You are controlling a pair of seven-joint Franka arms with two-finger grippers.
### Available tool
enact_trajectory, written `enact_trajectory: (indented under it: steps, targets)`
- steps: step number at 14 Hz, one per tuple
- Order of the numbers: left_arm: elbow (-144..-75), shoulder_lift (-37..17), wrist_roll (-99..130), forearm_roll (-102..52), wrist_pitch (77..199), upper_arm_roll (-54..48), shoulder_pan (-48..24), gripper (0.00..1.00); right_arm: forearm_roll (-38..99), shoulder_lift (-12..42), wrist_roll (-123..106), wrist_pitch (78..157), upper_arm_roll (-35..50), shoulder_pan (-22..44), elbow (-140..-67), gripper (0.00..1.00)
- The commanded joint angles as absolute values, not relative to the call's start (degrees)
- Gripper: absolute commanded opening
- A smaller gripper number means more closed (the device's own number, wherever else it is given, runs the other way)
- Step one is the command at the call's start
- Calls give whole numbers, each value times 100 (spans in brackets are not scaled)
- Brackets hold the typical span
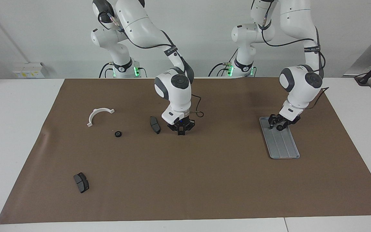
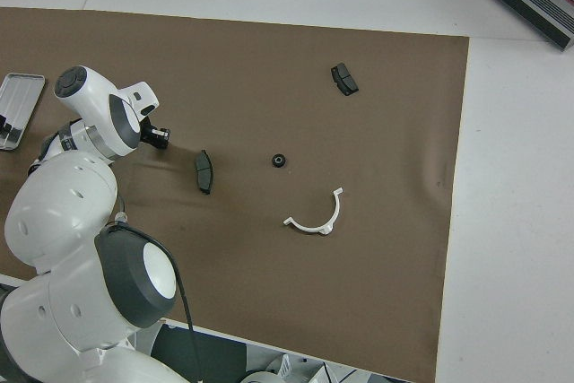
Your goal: Place bearing gear from tray to pile
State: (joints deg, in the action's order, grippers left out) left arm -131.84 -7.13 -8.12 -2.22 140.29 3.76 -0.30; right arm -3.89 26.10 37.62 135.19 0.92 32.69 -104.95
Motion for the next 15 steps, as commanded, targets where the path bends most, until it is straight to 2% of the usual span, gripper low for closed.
enact_trajectory:
  steps: [1,6,9,12,15]
  targets:
    - [-13421,-492,-888,-193,14203,325,53,62,-510,2470,3745,13544,105,2937,-10494,6]
    - [-13403,-501,-879,-193,14212,316,18,33,-510,2154,2516,13430,105,2102,-10556,6]
    - [-13360,-519,-861,-185,14212,316,-26,18,-501,2232,1735,13832,114,1304,-10625,6]
    - [-13106,-606,-704,-185,14124,308,-192,13,-466,2346,1178,14044,114,985,-10661,7]
    - [-12921,-642,487,-185,14115,308,-946,13,-466,2583,1020,14378,114,748,-10652,10]
